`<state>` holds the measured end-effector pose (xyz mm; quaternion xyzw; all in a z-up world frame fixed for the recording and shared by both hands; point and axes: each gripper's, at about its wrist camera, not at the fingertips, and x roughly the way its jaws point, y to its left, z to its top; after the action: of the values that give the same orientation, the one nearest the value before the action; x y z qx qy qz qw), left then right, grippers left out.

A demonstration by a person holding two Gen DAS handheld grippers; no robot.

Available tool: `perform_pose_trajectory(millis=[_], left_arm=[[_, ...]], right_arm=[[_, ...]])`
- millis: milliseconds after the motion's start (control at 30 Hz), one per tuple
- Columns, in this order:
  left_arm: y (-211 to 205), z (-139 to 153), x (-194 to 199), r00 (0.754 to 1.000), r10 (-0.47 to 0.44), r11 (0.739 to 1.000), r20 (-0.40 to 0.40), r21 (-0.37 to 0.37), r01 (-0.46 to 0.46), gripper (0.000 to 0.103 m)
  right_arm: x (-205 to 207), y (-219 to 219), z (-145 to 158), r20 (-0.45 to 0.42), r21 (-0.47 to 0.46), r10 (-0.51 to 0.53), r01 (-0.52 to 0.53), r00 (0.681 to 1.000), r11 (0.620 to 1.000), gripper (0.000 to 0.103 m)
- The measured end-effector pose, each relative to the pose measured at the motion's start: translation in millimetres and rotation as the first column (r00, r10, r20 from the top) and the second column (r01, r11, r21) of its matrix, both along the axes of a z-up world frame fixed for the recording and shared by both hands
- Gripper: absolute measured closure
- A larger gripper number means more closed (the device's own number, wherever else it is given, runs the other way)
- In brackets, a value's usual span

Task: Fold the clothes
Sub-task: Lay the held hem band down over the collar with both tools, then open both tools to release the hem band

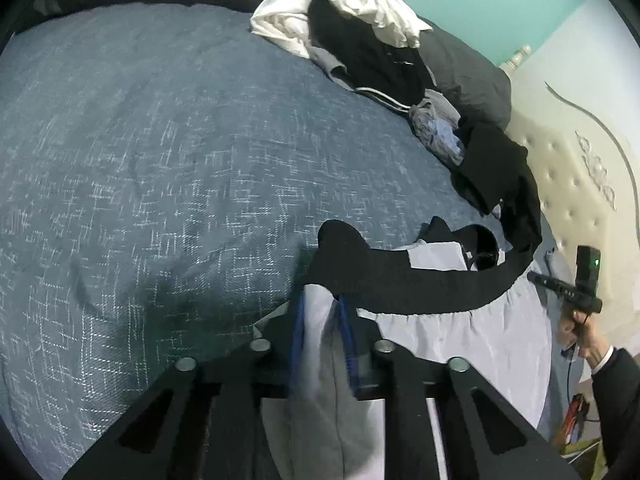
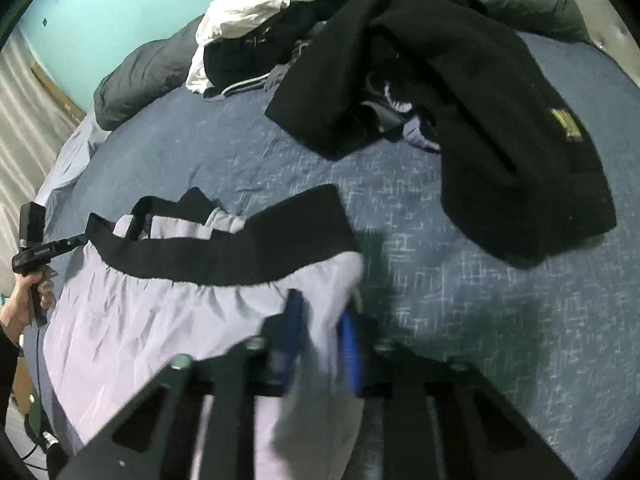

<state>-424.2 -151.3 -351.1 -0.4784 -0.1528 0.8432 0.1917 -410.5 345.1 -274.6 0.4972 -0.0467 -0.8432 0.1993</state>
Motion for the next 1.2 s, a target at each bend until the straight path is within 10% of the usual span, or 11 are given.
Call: perform_pose_trajectory(millis=[333,667,900,1200], left_arm=[[-13.9,34.7,3.3,0.994,0.066,0.997,-0.088,-0.028,-0.068,0.091],[-2.1,-0.1,-25.3,0.993,0.114,0.987,0.014,-0.117,-0.111,0.088],[-15.9,32.9,-6.3,0.990,0.140,0.984,-0.033,-0.109,-0.143,0.065],[46.6,65.2,80.8,0.996,-0.081,0.994,-0.044,-0.081,0.077,0.059]], right_arm=[[1.9,-10.2,41.9,-0.183,0.023,-0.026,0.031,0.983,0.999,0.099],[-35.2,-24.0,-3.0,-0.030,0.124,-0.096,0.099,0.995,0.987,0.098],[-21.3,-14.5,25.6,-0.092,0.125,-0.131,0.142,0.987,0.982,0.075],[48.5,-65.1,61.6,-0.086,0.010,0.077,-0.076,0.993,0.997,0.075]])
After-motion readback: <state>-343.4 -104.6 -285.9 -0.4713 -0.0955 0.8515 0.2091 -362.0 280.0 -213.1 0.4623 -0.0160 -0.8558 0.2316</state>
